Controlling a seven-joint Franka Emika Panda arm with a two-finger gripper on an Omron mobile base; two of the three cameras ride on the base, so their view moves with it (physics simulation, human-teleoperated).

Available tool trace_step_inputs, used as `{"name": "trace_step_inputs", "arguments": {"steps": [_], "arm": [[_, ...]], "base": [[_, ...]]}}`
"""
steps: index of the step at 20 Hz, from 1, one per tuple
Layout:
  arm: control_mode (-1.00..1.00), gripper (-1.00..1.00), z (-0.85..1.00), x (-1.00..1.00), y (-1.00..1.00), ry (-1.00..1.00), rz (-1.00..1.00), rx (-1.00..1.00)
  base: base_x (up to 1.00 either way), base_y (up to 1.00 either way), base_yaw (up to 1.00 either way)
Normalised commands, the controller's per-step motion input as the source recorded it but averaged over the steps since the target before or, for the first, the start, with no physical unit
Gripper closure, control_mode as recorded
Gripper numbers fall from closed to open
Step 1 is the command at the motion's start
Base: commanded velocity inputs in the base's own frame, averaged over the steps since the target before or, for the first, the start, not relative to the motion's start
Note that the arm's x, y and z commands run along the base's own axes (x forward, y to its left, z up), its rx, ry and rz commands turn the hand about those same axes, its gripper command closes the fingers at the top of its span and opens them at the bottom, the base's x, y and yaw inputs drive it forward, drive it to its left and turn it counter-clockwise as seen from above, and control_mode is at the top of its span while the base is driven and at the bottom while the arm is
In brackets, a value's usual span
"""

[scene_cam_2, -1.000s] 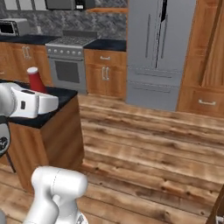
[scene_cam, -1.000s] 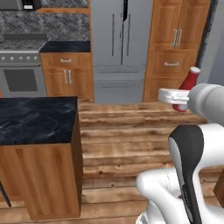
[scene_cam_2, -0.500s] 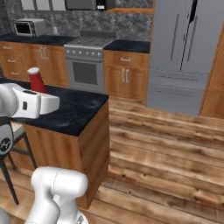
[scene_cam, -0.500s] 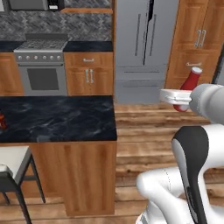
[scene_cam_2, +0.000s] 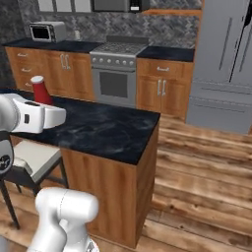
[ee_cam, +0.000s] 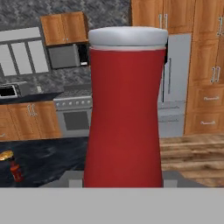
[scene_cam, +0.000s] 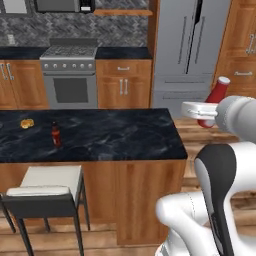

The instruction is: Move the condiment bottle and ketchup from the cabinet to the dining counter.

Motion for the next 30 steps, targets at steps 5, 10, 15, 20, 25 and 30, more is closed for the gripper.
{"name": "trace_step_inputs", "arguments": {"steps": [5,10,15,20,25,30], "arm": [[1.0,1.0,0.0,0.0,0.0,0.0,0.0,0.0],[1.0,1.0,0.0,0.0,0.0,0.0,0.0,0.0],[1.0,1.0,0.0,0.0,0.0,0.0,0.0,0.0],[1.0,1.0,0.0,0.0,0.0,0.0,0.0,0.0],[1.0,1.0,0.0,0.0,0.0,0.0,0.0,0.0],[1.0,1.0,0.0,0.0,0.0,0.0,0.0,0.0]], "base": [[0.03,0.66,0.19],[0.24,0.41,0.39],[0.56,0.15,0.37],[0.73,-0.05,0.25],[0.53,-0.07,0.28],[0.5,0.0,0.22]]}}
